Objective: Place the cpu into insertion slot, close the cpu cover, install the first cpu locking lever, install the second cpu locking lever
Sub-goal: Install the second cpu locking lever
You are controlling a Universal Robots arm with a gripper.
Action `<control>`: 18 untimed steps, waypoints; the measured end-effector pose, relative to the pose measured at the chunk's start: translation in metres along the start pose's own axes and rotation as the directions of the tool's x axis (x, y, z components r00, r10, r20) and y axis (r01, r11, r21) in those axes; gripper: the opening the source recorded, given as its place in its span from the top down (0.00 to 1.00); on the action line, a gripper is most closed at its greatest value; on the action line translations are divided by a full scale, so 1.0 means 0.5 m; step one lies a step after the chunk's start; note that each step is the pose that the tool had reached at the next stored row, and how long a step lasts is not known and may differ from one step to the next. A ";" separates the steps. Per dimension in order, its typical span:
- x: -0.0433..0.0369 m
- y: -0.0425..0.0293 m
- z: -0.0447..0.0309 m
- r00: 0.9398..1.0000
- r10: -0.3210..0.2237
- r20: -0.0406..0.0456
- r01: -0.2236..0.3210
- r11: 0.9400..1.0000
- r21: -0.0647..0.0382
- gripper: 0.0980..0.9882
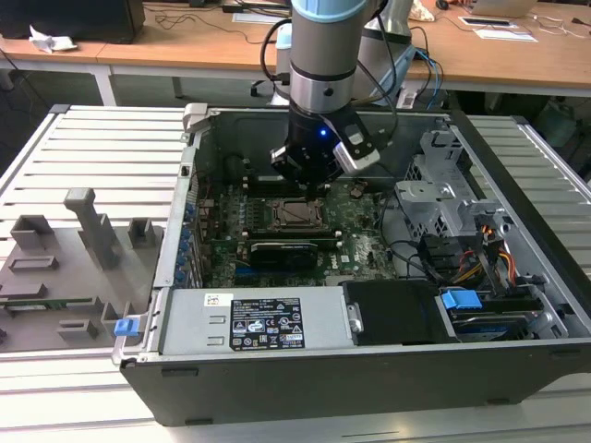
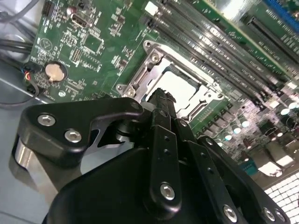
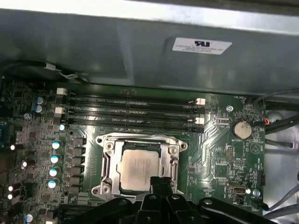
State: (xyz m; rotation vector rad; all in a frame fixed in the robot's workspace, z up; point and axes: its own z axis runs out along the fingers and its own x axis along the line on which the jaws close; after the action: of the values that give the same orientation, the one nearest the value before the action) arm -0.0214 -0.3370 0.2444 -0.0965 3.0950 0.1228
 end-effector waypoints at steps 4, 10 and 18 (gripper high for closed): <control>0.001 -0.011 -0.001 1.000 0.000 0.000 0.000 1.000 -0.002 0.99; 0.002 -0.034 -0.003 1.000 0.000 0.000 0.000 1.000 -0.004 0.99; 0.003 -0.049 -0.003 1.000 0.001 -0.007 -0.001 1.000 -0.005 0.99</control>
State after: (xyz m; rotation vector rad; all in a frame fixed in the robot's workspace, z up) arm -0.0214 -0.3616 0.2437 -0.0961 3.1020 0.1306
